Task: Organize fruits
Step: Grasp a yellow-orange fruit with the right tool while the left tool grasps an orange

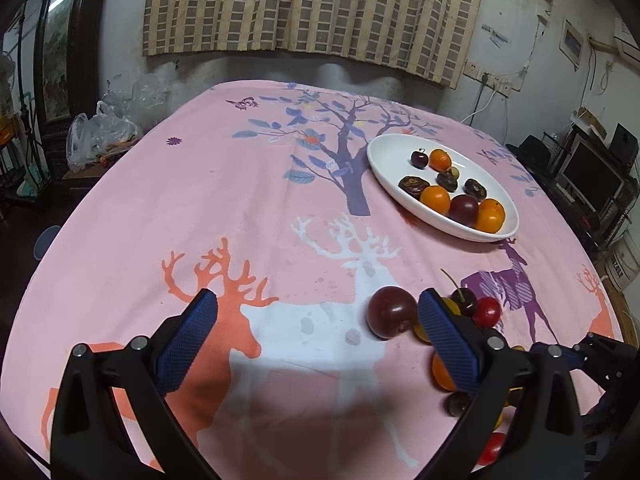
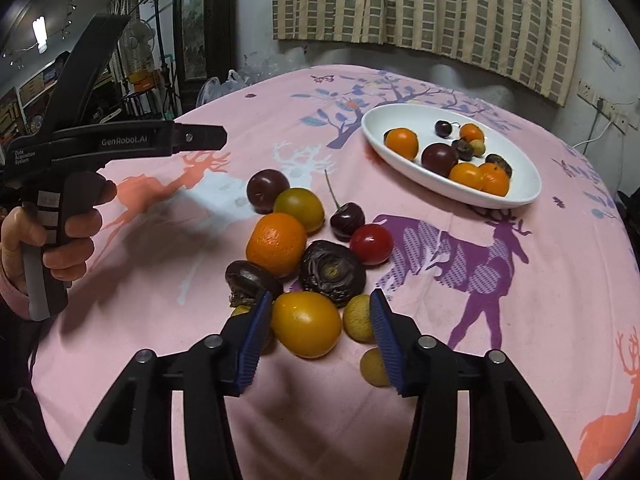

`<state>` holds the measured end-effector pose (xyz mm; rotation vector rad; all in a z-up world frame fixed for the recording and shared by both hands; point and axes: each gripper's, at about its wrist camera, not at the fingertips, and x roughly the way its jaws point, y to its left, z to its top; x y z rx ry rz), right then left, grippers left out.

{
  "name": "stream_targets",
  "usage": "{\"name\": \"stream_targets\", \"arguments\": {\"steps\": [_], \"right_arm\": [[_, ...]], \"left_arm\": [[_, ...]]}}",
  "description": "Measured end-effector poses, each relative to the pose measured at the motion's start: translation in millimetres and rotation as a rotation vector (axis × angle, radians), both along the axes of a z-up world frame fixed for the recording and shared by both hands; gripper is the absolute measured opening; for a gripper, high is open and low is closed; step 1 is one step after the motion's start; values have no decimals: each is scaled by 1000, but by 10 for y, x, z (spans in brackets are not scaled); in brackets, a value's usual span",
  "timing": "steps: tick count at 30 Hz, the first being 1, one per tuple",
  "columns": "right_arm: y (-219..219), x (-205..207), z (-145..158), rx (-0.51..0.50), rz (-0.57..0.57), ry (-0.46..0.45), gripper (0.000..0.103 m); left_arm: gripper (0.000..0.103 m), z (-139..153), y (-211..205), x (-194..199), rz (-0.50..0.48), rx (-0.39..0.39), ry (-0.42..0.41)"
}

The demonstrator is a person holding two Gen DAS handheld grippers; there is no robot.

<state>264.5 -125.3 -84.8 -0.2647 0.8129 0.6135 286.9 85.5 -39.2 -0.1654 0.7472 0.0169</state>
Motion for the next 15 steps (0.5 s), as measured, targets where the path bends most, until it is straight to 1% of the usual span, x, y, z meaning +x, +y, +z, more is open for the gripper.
{"name": "stream_targets", "arguments": {"steps": [1,5,8,10,13,15], "right_arm": [[6,6,-15,2,5,9,47],[25,-8,-27,11,25,14,47],[8,12,-31,35,33,44,44],[1,16,-32,24,24,53,40],[-21,-17,-34,9,17,61,40],[-32,30,-89,3,-5,85,40]], "left_arm": [[98,5,-10,-8,-6,-1,-2],[99,14,-39,-30,-30,-9,-2],[99,17,-56,-37,-39,-10,-1],[99,16,-59,-37,-38,-11,-1],[99,12,-60,-33,-34,-13,2],[99,4,-69,-29,-35,-15,6]]}}
